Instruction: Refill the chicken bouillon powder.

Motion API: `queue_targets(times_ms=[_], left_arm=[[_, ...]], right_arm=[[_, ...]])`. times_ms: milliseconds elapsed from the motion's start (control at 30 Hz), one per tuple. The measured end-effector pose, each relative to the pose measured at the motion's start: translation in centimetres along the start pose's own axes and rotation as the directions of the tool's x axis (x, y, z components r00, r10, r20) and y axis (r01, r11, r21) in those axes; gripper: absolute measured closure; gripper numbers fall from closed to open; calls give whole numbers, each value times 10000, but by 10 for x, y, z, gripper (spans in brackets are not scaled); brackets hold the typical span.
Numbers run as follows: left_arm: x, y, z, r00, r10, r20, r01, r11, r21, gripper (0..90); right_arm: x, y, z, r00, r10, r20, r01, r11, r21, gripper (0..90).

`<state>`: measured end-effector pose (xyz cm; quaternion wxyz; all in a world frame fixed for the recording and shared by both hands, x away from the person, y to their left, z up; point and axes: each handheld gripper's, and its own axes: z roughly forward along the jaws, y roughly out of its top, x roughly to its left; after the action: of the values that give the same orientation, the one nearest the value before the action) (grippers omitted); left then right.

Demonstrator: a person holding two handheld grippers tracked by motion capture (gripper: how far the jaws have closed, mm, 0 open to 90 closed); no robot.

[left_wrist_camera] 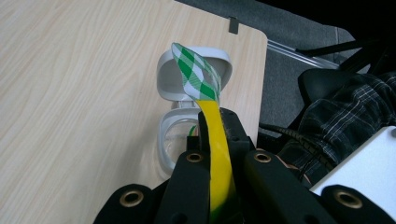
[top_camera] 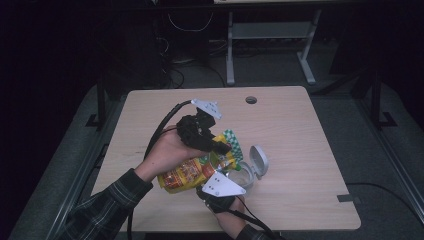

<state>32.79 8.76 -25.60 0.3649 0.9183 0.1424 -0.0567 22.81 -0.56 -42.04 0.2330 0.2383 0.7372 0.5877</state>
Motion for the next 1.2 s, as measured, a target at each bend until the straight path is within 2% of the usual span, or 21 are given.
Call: queue_targets(times_ms=[167, 333, 533, 833, 1000, 1200], left_arm=[[4, 5, 9, 9999, -103, 90, 99, 9992, 375, 900], [6, 8, 18, 10000, -4, -39, 7, 9971, 758, 900], [8, 10, 23, 9999, -134, -96, 141, 9972, 734, 900], [10, 14, 31, 9994, -273, -233, 297, 9934, 1110, 899], [9, 16, 33, 9984, -495, -255, 522, 9914, 1202, 897], [9, 19, 36, 9980, -525, -343, 565, 9899, 1300, 897]], right_arm=[[-2, -2, -2, 9999, 99, -72, -100, 9998, -147, 900], [-1, -4, -1, 9999, 83, -141, -86, 9996, -274, 900], [-4, -4, -2, 9998, 183, -118, -187, 9994, -298, 900], [-7, -8, -2, 9980, 560, -304, -572, 9976, -396, 900], [-8, -8, -2, 9970, 651, -411, -672, 9964, -524, 900], [-9, -8, -3, 9965, 684, -479, -713, 9955, -622, 900]])
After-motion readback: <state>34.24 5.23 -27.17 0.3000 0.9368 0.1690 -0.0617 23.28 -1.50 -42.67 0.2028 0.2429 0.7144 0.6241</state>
